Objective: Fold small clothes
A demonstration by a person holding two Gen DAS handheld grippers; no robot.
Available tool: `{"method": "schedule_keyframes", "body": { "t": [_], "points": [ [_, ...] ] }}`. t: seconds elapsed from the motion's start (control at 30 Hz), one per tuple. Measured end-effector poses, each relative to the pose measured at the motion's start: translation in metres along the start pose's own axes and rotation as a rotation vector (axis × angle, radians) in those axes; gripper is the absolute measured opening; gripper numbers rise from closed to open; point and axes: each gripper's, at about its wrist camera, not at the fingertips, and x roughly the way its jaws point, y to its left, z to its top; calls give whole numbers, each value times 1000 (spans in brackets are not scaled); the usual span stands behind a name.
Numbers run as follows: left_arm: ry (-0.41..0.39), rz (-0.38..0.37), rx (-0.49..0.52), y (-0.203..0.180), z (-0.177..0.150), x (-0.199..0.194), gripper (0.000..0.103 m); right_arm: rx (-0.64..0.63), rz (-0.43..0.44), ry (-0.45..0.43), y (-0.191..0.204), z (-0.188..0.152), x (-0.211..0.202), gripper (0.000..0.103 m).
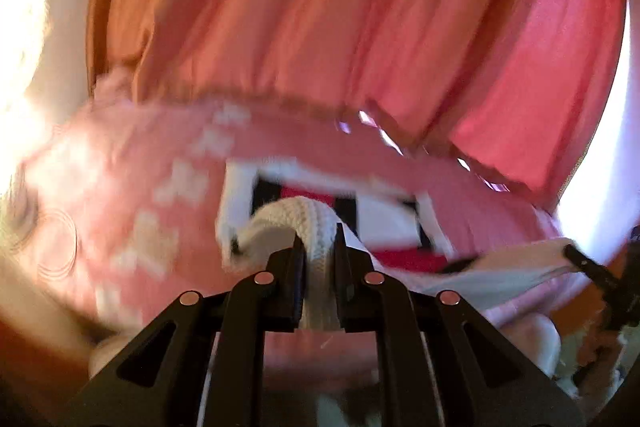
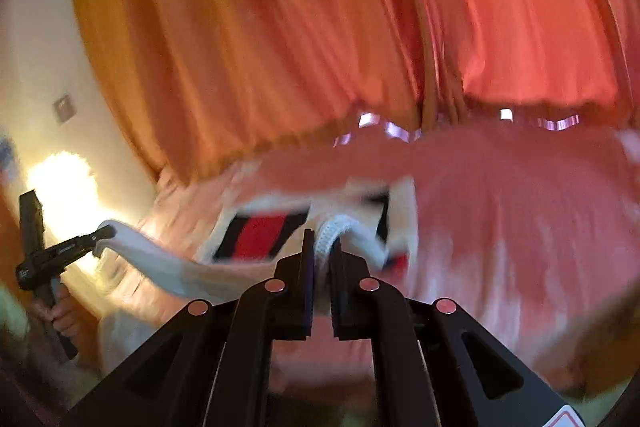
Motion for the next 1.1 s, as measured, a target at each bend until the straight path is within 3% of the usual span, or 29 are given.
{"method": "schedule_keyframes", "body": {
  "t": [0.07, 0.17, 0.23, 0.33, 0.4, 0.47, 0.53, 0.57, 0.6, 0.63, 0.67, 0.7, 0.83, 0.97, 1.1],
  "points": [
    [-18, 40, -14, 3, 29, 45, 12, 39, -1, 15, -18, 28, 50, 6],
    [30, 143, 11, 7, 55, 126, 12, 127, -16, 130, -51, 51, 144, 6],
    [112, 216, 15, 16, 61, 193, 12, 151, -46, 216, -67, 51, 198, 6],
    [265, 249, -41, 38, 53, 272, 12, 177, -104, 335, -86, 37, 268, 6],
    [302, 277, -58, 50, 42, 304, 15, 201, -115, 394, -96, 26, 297, 7],
    [317, 294, -34, 54, 35, 317, 19, 188, -127, 446, -99, 18, 319, 14],
    [317, 293, -21, 55, 34, 323, 28, 158, -141, 423, -98, 21, 318, 20],
    [304, 295, -15, 53, 35, 322, 33, 150, -145, 393, -96, 26, 313, 28],
    [283, 302, -12, 54, 37, 318, 45, 147, -141, 356, -94, 31, 304, 34],
    [251, 304, -16, 56, 43, 312, 58, 145, -137, 325, -92, 35, 298, 46],
    [228, 300, -20, 56, 46, 306, 65, 138, -136, 285, -90, 39, 290, 55],
    [206, 295, -24, 57, 50, 300, 74, 123, -141, 251, -87, 42, 283, 58],
    [157, 283, -6, 66, 58, 283, 80, 39, -164, 257, -81, 41, 283, 61],
    [197, 288, -1, 83, 51, 291, 80, -43, -190, 363, -75, 21, 311, 61],
    [262, 288, 50, 84, 40, 311, 80, -48, -200, 416, -74, 11, 327, 61]
  ]
}}
